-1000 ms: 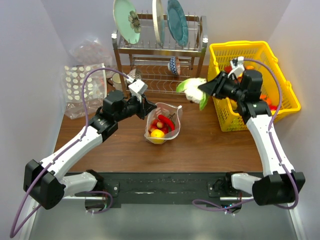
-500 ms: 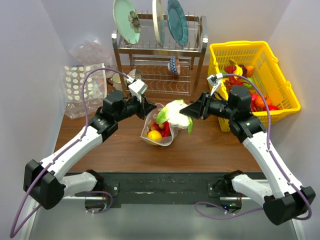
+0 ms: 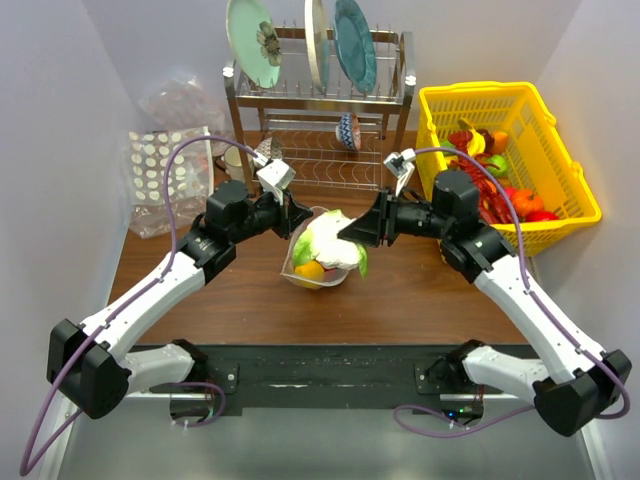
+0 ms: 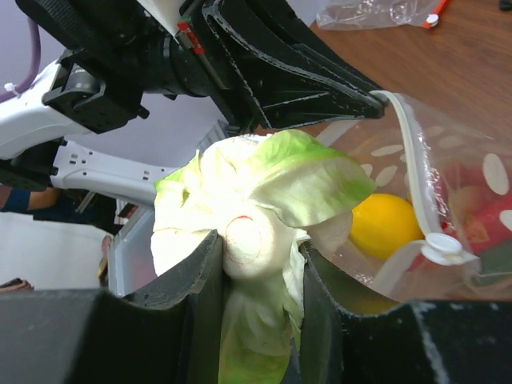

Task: Place the food in the zip-top bag and seal the zipper
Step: Place the fake vegetable in the zipper food storage bag.

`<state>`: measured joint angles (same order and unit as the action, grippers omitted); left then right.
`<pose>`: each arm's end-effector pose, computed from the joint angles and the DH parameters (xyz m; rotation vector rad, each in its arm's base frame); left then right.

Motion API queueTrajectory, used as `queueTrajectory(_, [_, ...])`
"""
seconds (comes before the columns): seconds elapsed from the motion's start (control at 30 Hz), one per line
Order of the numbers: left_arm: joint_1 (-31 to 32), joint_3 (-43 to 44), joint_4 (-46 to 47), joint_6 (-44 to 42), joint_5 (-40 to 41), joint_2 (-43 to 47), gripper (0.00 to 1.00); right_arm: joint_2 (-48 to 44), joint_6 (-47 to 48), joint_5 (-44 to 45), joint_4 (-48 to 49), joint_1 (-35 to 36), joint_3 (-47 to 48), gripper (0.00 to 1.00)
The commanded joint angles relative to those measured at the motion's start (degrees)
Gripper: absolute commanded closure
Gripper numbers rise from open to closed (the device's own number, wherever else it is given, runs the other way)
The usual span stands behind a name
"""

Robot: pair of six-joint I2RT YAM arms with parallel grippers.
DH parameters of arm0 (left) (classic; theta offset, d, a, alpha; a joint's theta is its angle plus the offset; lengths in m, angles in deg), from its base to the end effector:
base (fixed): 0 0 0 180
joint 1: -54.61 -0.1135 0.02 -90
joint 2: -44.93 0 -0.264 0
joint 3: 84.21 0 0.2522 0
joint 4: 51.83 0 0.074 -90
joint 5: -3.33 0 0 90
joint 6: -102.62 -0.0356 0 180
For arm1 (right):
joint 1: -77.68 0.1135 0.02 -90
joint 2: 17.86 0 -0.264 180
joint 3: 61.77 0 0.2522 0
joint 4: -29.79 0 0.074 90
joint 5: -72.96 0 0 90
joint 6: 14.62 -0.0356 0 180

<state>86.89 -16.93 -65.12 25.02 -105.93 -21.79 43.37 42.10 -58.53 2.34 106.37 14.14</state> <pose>0.2244 -0.1556 0.3348 0.5655 1.7757 -0.8509 0.1949 0.1335 0.3866 -0.4945 1.9069 1.3876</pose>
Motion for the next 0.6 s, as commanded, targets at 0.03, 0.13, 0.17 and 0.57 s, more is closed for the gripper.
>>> queueTrajectory(0.03, [-0.3,0.4,1.6,-0.8,0.4,0.9,1.00,3.6,2.6,5.7,1.1,4.4,3.0,0.94])
queueTrajectory(0.13, [-0.3,0.4,1.6,-0.7,0.3,0.9,1.00,5.8,4.2,11.1,-1.4,6.1,3.6,0.94])
queueTrajectory(0.17, [-0.3,0.4,1.6,-0.8,0.4,0.9,1.00,6.4,4.2,12.5,-1.9,6.2,3.8,0.94])
queueTrajectory(0.57, [-0.3,0.4,1.8,-0.5,-0.3,0.7,1.00,8.6,3.5,36.8,-8.9,6.2,5.2,0.89])
